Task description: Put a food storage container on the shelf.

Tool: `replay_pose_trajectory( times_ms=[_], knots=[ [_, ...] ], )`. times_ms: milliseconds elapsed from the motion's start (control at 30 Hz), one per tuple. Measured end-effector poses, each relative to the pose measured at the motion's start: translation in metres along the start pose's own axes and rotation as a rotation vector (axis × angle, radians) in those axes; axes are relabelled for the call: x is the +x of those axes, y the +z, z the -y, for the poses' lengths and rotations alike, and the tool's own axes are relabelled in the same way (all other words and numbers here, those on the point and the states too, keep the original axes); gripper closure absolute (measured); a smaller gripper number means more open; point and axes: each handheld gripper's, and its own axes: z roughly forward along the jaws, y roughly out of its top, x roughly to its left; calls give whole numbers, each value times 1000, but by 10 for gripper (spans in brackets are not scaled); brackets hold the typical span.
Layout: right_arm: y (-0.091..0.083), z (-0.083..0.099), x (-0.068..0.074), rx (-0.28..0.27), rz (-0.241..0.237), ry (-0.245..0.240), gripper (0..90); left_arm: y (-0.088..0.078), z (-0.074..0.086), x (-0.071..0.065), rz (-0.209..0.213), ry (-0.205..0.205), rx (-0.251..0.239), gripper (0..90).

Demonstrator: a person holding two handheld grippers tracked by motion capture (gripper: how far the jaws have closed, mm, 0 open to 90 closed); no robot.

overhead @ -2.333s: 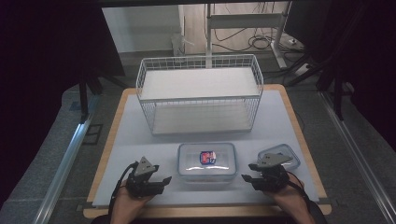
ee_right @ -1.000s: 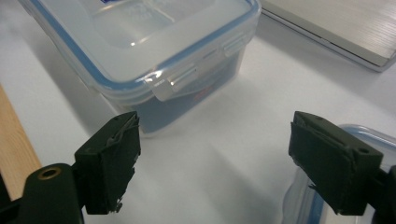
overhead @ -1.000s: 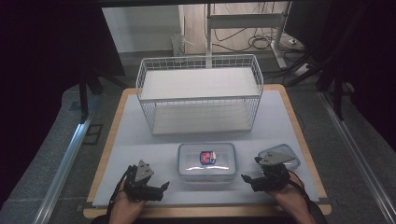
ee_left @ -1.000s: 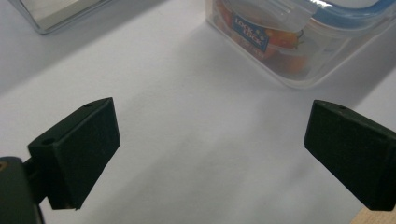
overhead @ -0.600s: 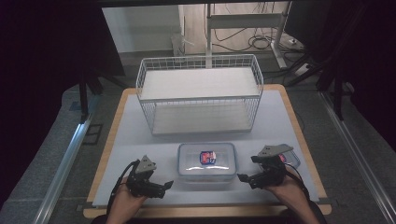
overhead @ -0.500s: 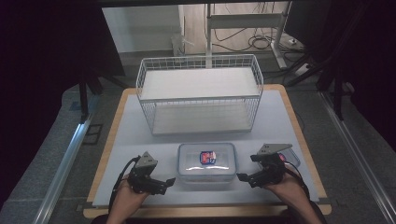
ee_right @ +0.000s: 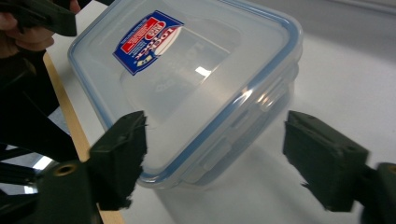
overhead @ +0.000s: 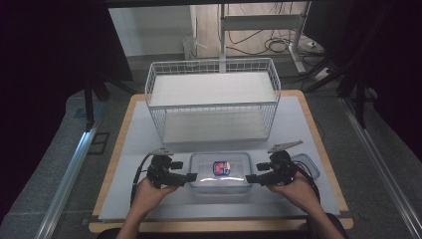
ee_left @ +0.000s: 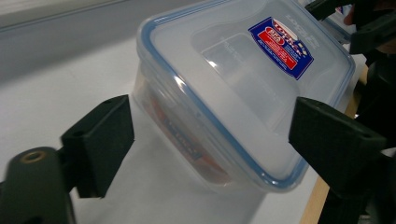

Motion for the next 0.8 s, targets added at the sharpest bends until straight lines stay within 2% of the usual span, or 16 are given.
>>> replay_pose_trajectory(
  times_ms=[233,367,533,600,633,700,733,800],
  knots=[
    [9,-2,-10,16,-54,71,257,9,-2,9,63,-35,15,238],
    [15,-4,-13,32,-96,108,236,13,0,13,109,-68,14,238],
    [16,-6,-16,36,-108,145,249,16,2,16,136,-110,14,226],
    [18,-7,-17,47,-120,168,251,19,3,18,169,-143,17,226],
    [20,-7,-18,54,-135,177,239,20,3,18,174,-148,21,213],
    [23,-9,-17,63,-133,183,209,20,3,17,166,-153,14,203],
    [23,-10,-17,61,-126,180,216,18,2,17,160,-149,12,219],
    [21,-10,-17,47,-121,184,259,17,3,18,164,-166,11,255]
  ],
)
